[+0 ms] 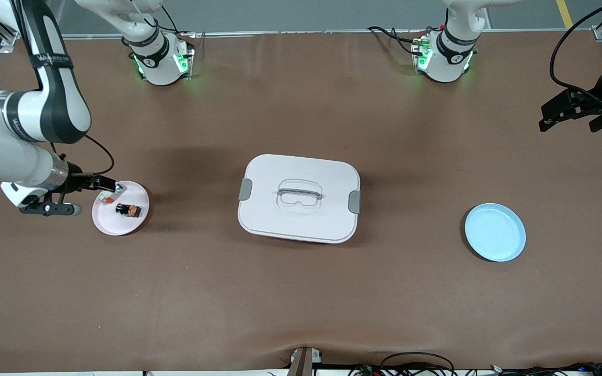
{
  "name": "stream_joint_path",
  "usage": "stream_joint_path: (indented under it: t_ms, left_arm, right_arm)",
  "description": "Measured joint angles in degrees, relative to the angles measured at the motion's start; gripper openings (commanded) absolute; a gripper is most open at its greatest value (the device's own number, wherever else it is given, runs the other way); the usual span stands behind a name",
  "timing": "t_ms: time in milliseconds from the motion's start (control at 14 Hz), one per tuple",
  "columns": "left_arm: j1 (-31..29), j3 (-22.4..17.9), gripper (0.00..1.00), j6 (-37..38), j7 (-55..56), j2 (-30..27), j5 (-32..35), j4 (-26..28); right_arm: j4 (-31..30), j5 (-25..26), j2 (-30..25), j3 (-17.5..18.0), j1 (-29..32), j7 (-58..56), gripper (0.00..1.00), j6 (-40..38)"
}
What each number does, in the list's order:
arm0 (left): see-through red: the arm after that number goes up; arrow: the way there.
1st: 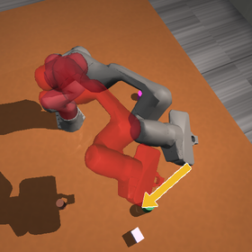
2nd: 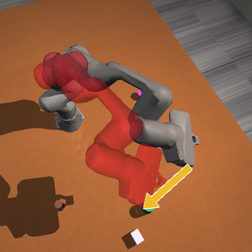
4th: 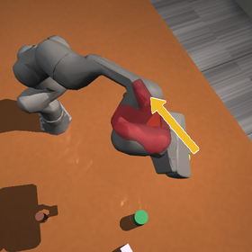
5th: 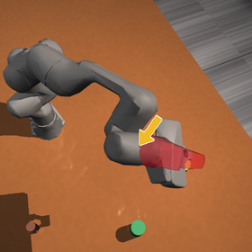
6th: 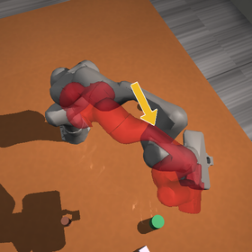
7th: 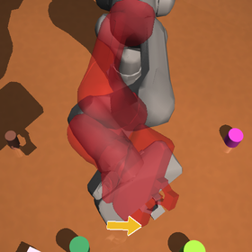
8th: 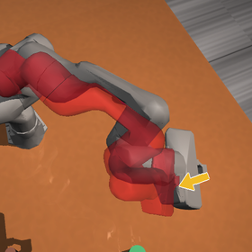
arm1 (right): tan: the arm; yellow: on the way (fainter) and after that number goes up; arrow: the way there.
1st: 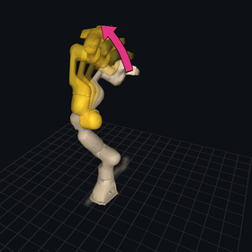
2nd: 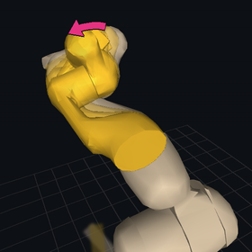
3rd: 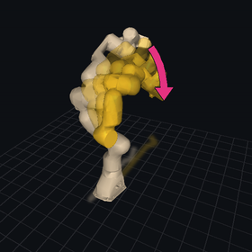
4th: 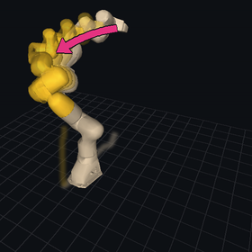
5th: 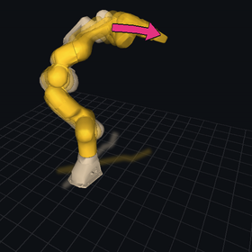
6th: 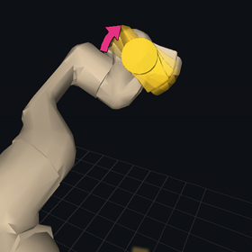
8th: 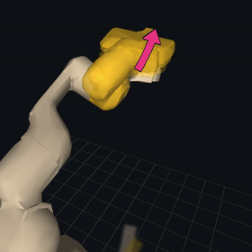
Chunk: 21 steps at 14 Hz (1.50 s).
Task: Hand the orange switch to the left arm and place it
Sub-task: 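Lower the right gripper over the orange-black switch on the plate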
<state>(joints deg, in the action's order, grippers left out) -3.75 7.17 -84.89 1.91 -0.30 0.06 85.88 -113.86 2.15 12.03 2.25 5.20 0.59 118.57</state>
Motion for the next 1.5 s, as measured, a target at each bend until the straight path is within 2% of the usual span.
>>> stream_joint_path:
  t_ms: [501,931,1504]
  left_arm:
    - [-0.08,-0.05,1.00,-0.14,0.00,0.17,0.00,0.10]
    - [-0.09,-0.06,1.00,-0.76,0.00,2.00,0.00,0.19]
    - [-0.09,-0.06,1.00,-1.50,0.00,2.22,0.00,0.12]
  right_arm:
    - [-0.04,0.33,8.53,0.02,1.12,1.74,1.00,9.73]
    - [0.05,0.38,12.41,0.45,0.88,8.15,1.00,14.60]
    - [0.25,2.27,14.99,0.45,0.89,8.96,1.00,16.54]
